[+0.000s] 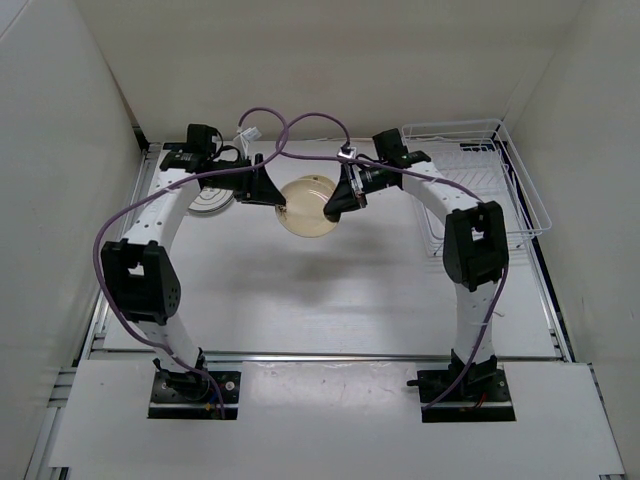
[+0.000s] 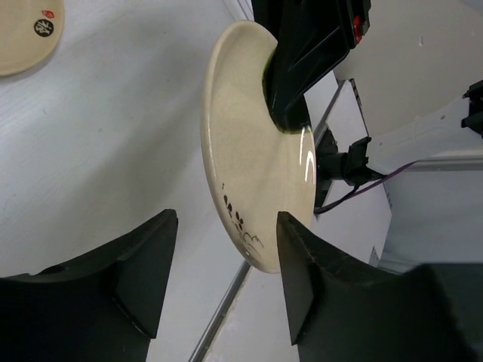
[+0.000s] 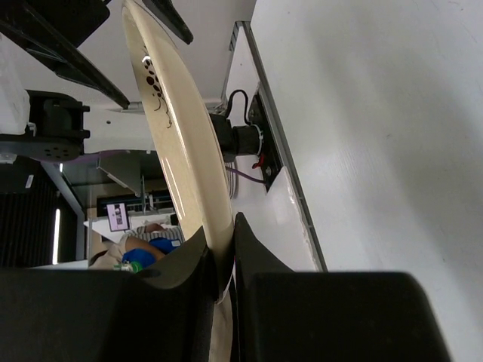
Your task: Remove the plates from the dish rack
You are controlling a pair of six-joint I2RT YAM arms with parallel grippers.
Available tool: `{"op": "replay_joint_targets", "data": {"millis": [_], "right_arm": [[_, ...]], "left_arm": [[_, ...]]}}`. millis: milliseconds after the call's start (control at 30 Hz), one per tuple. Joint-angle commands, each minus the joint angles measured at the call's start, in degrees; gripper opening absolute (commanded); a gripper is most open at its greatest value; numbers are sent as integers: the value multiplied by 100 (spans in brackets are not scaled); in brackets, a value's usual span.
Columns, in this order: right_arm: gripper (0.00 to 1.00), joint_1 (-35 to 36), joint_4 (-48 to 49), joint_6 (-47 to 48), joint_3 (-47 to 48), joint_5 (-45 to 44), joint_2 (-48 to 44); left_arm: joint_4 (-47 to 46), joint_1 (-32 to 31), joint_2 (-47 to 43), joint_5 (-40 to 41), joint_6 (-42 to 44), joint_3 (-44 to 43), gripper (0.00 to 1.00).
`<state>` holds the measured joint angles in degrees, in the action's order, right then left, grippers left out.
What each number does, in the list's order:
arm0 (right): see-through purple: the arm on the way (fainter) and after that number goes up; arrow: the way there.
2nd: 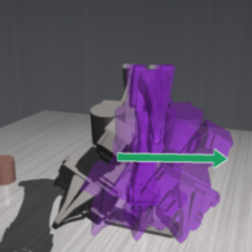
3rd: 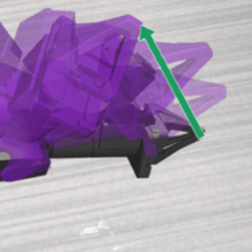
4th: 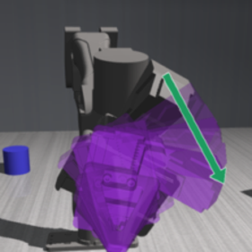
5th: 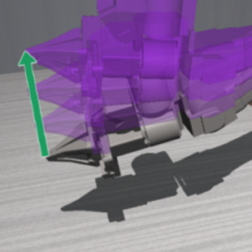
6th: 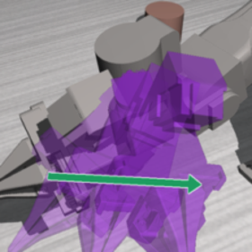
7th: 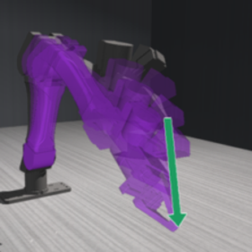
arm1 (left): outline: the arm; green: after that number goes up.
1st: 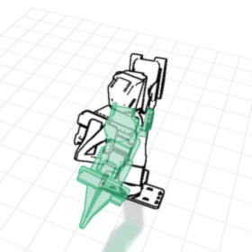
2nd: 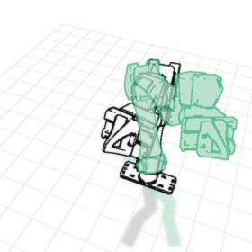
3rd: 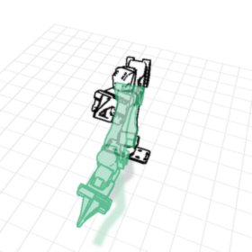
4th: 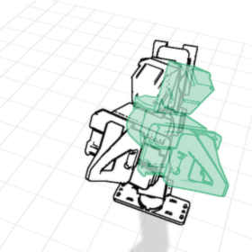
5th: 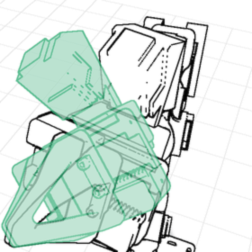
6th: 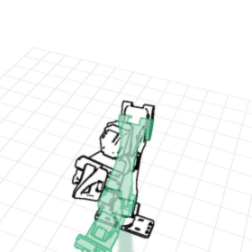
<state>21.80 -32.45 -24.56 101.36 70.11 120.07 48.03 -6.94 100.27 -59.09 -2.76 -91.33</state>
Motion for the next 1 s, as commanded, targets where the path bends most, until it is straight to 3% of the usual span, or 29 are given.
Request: {"op": "replay_joint_targets", "data": {"millis": [0, 267, 300, 333, 400, 467, 567, 600, 700, 733, 967], "right_arm": [[0, 26, 317, -189, 147, 337, 34], [0, 131, 371, -243, 147, 337, 87], [0, 131, 371, -243, 147, 337, 87], [0, 131, 371, -243, 147, 337, 87], [0, 131, 371, -243, 147, 337, 87], [0, 131, 371, -164, 147, 276, 34], [48, 131, 205, 273, 147, -13, -80], [55, 79, -40, 424, 217, -441, -211], [68, -105, -305, 785, 278, -1312, -519], [68, -167, -376, 864, 348, -1907, -607], [71, -1036, -745, 1540, 525, -3731, -1713]], "left_arm": [[-66, -114, -43, -278, 39, 1, 64], [-66, -273, 124, -331, 39, -52, 40], [-66, -273, 124, -331, 39, -52, 34], [-66, -273, 124, -331, 39, -104, 20], [-66, -273, 177, -331, 39, -104, 10], [-118, -273, 177, -270, 39, -104, 10], [-188, -273, 177, -270, -135, -43, 10], [-276, -273, 177, -357, -206, -43, 10], [-513, -273, 177, -664, -558, 89, 10], [-566, -273, 177, -717, -637, 89, 10], [-742, -273, 554, -963, -1024, -78, 10]]}}
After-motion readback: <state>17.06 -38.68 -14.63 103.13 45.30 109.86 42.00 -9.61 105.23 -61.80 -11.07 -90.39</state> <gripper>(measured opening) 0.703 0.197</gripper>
